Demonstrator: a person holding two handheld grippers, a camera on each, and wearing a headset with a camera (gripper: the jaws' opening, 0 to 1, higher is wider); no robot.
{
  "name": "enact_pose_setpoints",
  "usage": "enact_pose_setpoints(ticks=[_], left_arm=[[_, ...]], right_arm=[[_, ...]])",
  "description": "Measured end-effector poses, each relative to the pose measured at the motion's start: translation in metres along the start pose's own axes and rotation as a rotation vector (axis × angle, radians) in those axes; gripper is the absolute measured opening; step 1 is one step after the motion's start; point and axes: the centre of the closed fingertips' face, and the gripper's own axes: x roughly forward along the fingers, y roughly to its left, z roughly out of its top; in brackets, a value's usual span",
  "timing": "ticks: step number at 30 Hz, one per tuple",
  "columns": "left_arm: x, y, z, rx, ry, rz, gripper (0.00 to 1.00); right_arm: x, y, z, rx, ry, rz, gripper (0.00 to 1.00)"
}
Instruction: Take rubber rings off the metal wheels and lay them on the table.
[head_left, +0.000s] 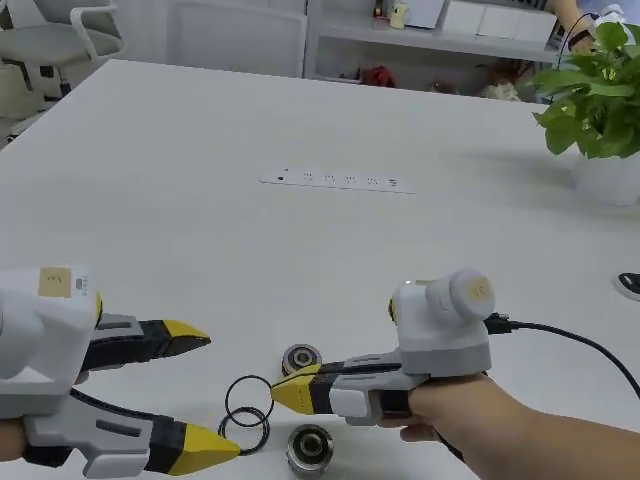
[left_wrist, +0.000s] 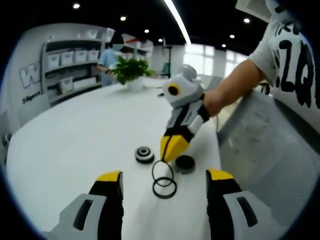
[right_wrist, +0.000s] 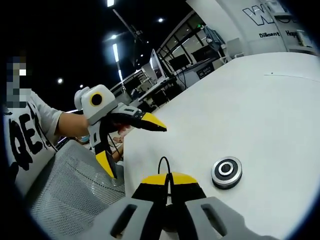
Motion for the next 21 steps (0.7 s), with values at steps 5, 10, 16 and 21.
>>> enact_pose_setpoints(ticks=[5, 10, 16, 21], left_arm=[[-0.002, -0.002, -0.004, -0.008, 0.0, 0.003, 0.69], [-0.003, -0.003, -0.006, -0.018, -0.002, 0.007, 0.69], [-0.003, -0.002, -0.01, -0.027, -0.002, 0.013, 0.69], [-0.003, -0.002, -0.011, -0.028, 0.0, 0.013, 0.69]], right_arm=[[0.006, 0.002, -0.006, 0.0, 0.023, 0.008, 0.0], [0.009, 0.004, -0.011, 0.001, 0.044, 0.016, 0.0], [0.011, 0.0, -0.019, 0.004, 0.071, 0.004, 0.0], [0.012, -0.003, -0.02, 0.007, 0.076, -0.003, 0.0]])
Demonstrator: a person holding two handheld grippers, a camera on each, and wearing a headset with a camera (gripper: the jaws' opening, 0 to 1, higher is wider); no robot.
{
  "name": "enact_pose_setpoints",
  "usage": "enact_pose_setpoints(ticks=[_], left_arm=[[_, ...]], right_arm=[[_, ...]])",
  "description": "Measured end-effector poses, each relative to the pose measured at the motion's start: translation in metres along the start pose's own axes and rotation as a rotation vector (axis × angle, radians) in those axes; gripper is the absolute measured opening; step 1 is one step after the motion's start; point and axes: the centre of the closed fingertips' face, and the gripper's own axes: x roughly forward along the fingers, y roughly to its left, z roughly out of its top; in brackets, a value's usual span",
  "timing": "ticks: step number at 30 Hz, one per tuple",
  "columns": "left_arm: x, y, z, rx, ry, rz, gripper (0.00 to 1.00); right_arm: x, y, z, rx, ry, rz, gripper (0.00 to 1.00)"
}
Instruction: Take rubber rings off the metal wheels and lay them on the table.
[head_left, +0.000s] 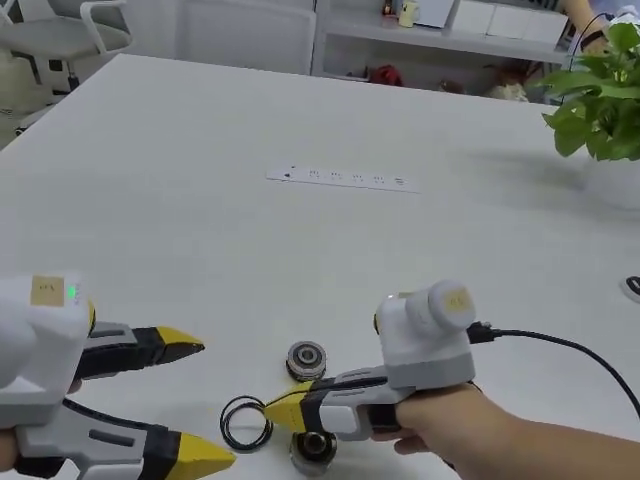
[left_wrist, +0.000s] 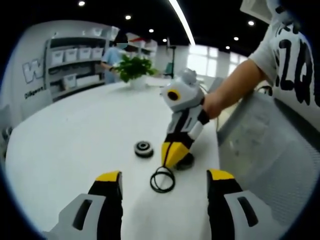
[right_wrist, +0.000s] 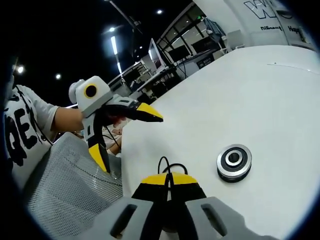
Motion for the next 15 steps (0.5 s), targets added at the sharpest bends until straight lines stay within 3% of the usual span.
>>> enact_pose_setpoints(ticks=[15], left_arm=[[0.0015, -0.0002, 0.0005, -0.009, 0.003, 0.001, 0.69]], right_arm=[[0.0004, -0.0028, -0.0028, -0.009, 0.015, -0.021, 0.01]])
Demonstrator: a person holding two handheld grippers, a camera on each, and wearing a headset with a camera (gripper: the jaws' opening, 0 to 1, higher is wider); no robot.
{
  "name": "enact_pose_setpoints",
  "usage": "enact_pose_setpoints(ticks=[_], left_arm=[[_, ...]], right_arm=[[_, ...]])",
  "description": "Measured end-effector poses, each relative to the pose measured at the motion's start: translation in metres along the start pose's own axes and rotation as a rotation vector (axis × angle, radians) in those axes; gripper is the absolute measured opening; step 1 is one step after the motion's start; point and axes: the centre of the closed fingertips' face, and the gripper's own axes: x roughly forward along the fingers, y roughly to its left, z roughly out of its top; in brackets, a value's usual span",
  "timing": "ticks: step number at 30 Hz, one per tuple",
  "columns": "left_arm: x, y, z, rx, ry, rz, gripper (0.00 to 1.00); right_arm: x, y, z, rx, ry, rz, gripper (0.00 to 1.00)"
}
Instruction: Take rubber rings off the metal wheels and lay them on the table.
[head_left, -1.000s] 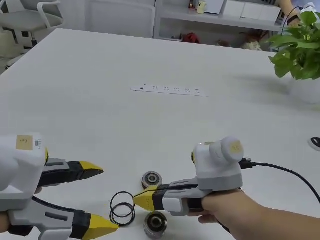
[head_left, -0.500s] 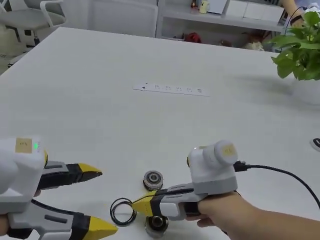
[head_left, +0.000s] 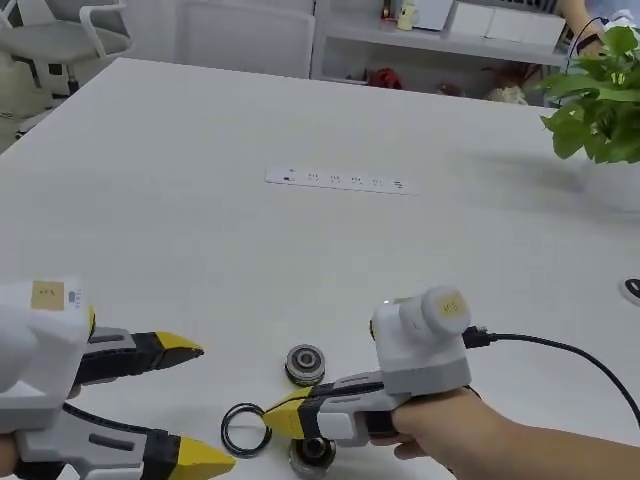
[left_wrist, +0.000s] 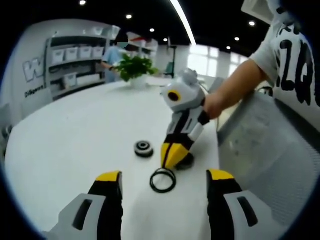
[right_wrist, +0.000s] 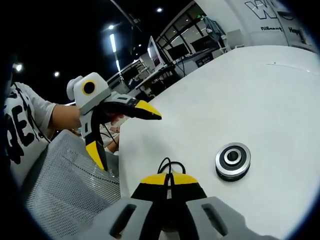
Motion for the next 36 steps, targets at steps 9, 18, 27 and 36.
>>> enact_pose_setpoints(ticks=[9, 18, 27, 36], left_arm=[[0.001, -0.003, 0.001, -0.001, 0.002, -0.004, 0.69], [0.0, -0.001, 0.002, 0.0, 0.001, 0.0, 0.68], [0.0, 0.012, 0.01, -0.018, -0.021, 0.023, 0.67], [0.004, 0.023, 0.02, -0.005, -0.028, 0.038, 0.66]], right_arm=[[-0.001, -0.002, -0.001, -0.02, 0.008, -0.016, 0.06], [-0.004, -0.003, 0.004, -0.028, -0.007, -0.022, 0.08], [-0.016, -0.01, 0.02, -0.048, -0.06, -0.056, 0.13], [-0.032, -0.021, 0.034, -0.088, -0.097, -0.106, 0.16]])
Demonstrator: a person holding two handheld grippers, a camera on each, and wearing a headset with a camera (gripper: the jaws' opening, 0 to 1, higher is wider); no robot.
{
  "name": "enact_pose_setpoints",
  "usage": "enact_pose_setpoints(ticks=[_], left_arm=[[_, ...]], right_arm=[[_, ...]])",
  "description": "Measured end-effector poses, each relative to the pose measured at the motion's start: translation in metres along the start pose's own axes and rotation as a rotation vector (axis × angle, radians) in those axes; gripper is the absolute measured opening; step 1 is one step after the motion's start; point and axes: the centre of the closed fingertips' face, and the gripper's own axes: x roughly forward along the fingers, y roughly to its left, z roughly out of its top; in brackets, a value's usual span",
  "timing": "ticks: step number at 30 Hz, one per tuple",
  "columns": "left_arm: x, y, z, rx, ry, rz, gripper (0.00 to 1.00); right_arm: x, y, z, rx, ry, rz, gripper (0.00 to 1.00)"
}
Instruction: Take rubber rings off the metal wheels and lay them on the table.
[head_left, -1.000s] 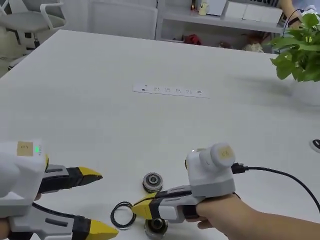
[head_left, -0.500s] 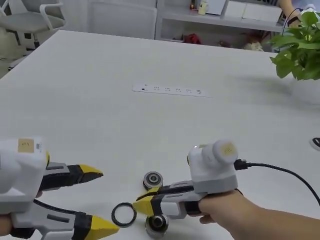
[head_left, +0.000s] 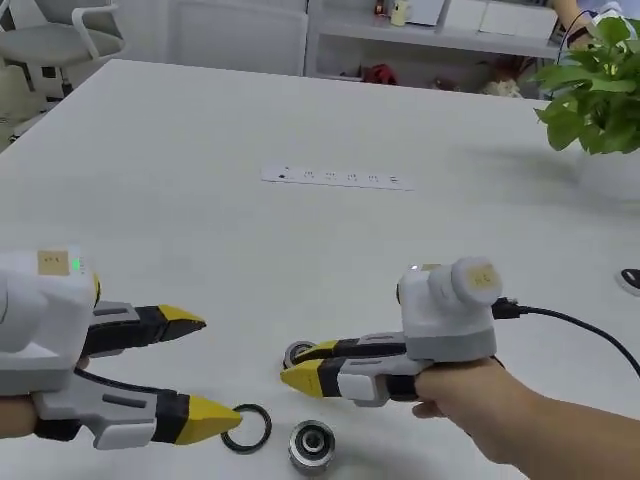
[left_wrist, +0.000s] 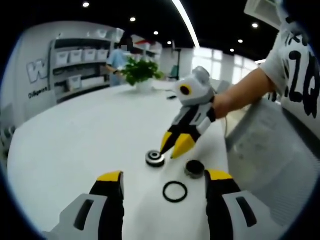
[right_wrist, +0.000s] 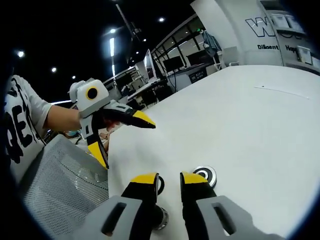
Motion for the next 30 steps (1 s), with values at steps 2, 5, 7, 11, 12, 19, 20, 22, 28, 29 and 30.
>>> enact_pose_setpoints(ticks=[2, 5, 7, 11, 12, 19, 20, 22, 28, 29, 30], left_arm=[[0.002, 0.002, 0.001, 0.005, 0.001, 0.002, 0.66], [0.006, 0.005, 0.004, 0.009, 0.001, 0.001, 0.66], [0.008, 0.007, 0.007, 0.012, 0.001, 0.0, 0.66], [0.015, 0.014, 0.013, 0.017, -0.003, 0.006, 0.65], [0.016, 0.015, 0.014, 0.018, -0.004, 0.006, 0.65], [0.026, 0.02, 0.017, 0.027, 0.004, 0.0, 0.64], [0.027, 0.021, 0.017, 0.027, 0.005, 0.0, 0.64], [0.03, 0.021, 0.017, 0.026, 0.007, -0.002, 0.63], [0.039, 0.021, 0.015, 0.028, 0.019, -0.015, 0.61], [0.041, 0.021, 0.015, 0.027, 0.021, -0.017, 0.61], [0.043, 0.021, 0.015, 0.027, 0.022, -0.019, 0.6]], right_arm=[[-0.003, -0.003, 0.002, -0.011, -0.003, -0.01, 0.17], [-0.007, -0.008, 0.004, -0.027, -0.006, -0.025, 0.18], [-0.01, -0.011, 0.006, -0.035, -0.008, -0.036, 0.18], [-0.016, -0.02, 0.007, -0.05, -0.01, -0.063, 0.19], [-0.016, -0.022, 0.007, -0.054, -0.01, -0.068, 0.19], [-0.024, -0.036, 0.003, -0.104, 0.009, -0.11, 0.22], [-0.026, -0.038, 0.002, -0.109, 0.011, -0.115, 0.22], [-0.028, -0.041, 0.0, -0.119, 0.015, -0.125, 0.23], [-0.03, -0.048, -0.007, -0.157, 0.038, -0.138, 0.23], [-0.03, -0.049, -0.009, -0.165, 0.044, -0.139, 0.23], [-0.03, -0.049, -0.01, -0.17, 0.047, -0.139, 0.24]])
